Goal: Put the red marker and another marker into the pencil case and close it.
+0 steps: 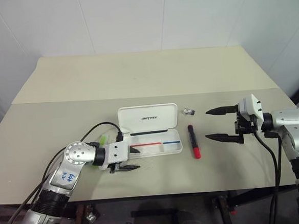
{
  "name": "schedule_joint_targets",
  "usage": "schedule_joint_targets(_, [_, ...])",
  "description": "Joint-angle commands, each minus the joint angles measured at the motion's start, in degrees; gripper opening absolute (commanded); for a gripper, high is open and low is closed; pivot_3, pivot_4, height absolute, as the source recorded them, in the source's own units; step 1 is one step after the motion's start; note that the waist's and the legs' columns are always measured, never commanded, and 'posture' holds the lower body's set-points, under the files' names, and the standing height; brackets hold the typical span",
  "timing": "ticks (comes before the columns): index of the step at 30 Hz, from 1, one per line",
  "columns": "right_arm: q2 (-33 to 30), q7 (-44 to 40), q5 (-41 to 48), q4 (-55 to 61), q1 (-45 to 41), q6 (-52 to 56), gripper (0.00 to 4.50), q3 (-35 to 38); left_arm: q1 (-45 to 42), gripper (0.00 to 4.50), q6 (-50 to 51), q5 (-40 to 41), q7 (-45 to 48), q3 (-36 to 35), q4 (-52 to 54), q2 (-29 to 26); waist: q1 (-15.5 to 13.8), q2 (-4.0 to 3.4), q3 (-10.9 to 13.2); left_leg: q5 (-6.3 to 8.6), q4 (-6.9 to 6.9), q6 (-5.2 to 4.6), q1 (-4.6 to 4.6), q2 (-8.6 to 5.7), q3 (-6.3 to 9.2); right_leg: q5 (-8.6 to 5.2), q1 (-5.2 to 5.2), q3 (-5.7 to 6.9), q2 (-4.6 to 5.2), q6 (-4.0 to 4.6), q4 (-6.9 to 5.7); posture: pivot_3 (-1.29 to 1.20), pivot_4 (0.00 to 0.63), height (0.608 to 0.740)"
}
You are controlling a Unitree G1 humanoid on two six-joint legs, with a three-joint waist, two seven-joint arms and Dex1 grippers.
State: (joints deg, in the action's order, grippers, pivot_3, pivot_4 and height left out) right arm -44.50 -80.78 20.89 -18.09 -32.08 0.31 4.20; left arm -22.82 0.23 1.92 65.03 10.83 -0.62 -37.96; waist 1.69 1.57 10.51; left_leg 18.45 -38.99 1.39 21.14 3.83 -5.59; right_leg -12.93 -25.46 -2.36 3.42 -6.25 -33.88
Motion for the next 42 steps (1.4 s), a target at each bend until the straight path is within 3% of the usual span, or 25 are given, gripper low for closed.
schedule_joint_targets(1, [0.14,0.75,0.69,2.48,0.23,0.16,4.50,0.52,2.01,4.03,0.90,1.05,0.42,0.31,1.98,-0.71,0.01,0.00,0.00,0.00,0.01,0.00,0.00,0.00,0.00,0.00,0.00,0.00,0.00,0.00,0.00,0.00,0.150,0.740])
schedule_joint_targets(3, [0.21,1.00,0.77,2.95,0.61,0.34,4.50,0.58,2.49,4.48,1.69,1.54,0.19,0.14,3.12,-0.65,-0.05,0.00,0.00,0.00,0.01,0.00,0.00,0.00,0.00,0.00,0.00,0.01,0.00,0.00,0.00,0.00,0.150,0.740])
schedule_joint_targets(14, [0.49,8.56,1.74,13.56,7.63,6.96,4.50,1.94,5.44,4.48,7.97,7.65,-1.48,-3.82,11.76,-0.94,-0.09,0.00,0.00,0.00,0.00,0.00,0.02,0.00,0.02,0.00,0.00,0.00,0.01,0.00,0.00,0.00,0.150,0.740])
schedule_joint_targets(17, [0.73,15.03,-2.11,17.95,10.94,7.13,4.50,1.31,6.20,4.48,9.30,10.55,-1.69,-5.89,13.15,-1.13,-0.10,0.00,0.00,0.00,0.00,0.00,0.03,0.00,0.03,0.00,-0.01,0.01,0.01,0.00,0.00,0.00,0.150,0.740])
schedule_joint_targets(22, [5.09,23.21,0.94,23.96,12.96,12.83,4.50,2.82,6.92,4.48,9.74,12.33,-1.08,-7.67,13.01,-2.50,0.11,0.00,0.00,-0.01,-0.01,0.01,0.00,-0.01,0.01,-0.01,0.00,-0.03,0.00,0.02,0.00,0.00,0.150,0.740])
schedule_joint_targets(30, [7.44,37.30,-1.73,34.12,18.04,26.52,4.50,0.63,8.86,4.48,13.97,20.93,-1.26,-14.24,16.19,-2.96,-0.14,0.01,0.00,0.02,0.00,0.00,0.08,-0.03,0.09,-0.08,-0.01,-0.01,0.01,0.15,0.04,0.00,0.150,0.740])
schedule_joint_targets(42, [11.55,45.80,-3.61,36.50,22.22,32.74,4.50,-1.70,15.44,4.48,12.72,33.59,1.94,-24.26,18.33,-2.33,0.15,0.02,-0.01,0.02,0.02,0.00,0.03,-0.02,0.06,-0.32,-0.01,-0.03,0.00,0.56,0.05,0.00,0.150,0.740])
